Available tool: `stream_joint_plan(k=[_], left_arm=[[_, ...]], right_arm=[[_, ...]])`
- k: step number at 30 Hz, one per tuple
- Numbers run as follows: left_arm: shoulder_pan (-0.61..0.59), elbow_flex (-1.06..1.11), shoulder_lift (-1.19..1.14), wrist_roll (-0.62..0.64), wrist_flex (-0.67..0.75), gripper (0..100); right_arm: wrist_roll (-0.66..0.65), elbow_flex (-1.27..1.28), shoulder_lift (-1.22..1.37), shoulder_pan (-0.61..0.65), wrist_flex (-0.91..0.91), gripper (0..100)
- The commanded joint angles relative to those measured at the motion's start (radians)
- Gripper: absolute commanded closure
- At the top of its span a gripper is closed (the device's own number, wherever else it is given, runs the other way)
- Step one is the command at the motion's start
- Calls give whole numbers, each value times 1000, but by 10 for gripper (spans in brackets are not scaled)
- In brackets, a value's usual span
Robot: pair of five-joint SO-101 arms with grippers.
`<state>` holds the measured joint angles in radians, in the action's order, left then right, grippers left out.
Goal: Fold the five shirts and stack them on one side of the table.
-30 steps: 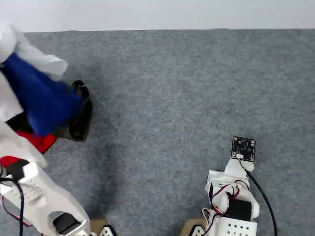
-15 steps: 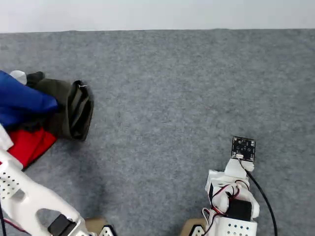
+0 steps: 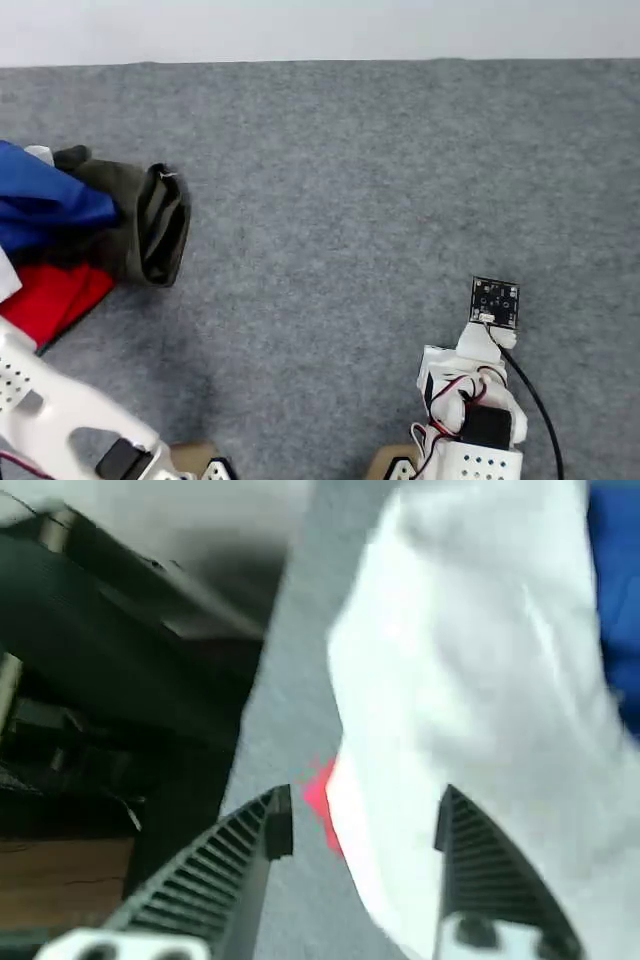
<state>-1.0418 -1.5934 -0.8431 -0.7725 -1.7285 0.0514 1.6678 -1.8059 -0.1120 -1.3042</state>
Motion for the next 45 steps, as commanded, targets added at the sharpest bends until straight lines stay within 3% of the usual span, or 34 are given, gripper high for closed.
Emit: stream_joint_plan(k=[1,5,10,16,22,34,40,45], left_arm=[[-23,61,-21,-110,-28,745],[-29,145,-75,-195,-28,745],[15,203,-164,-199,-26,752],[69,203,-166,-196,-26,1000],[94,203,0,-180,-25,996],[276,-44,459,138,-5,996],[468,-82,580,333,129,995],[703,-84,632,463,265,995]], right_arm=[[-12,15,-7,5,-4,989],[-12,15,-7,5,-4,989],[-12,15,-7,5,-4,989],[-12,15,-7,5,-4,989],[-12,15,-7,5,-4,989],[-12,15,-7,5,-4,989],[-12,15,-7,5,-4,989],[-12,15,-7,5,-4,989]])
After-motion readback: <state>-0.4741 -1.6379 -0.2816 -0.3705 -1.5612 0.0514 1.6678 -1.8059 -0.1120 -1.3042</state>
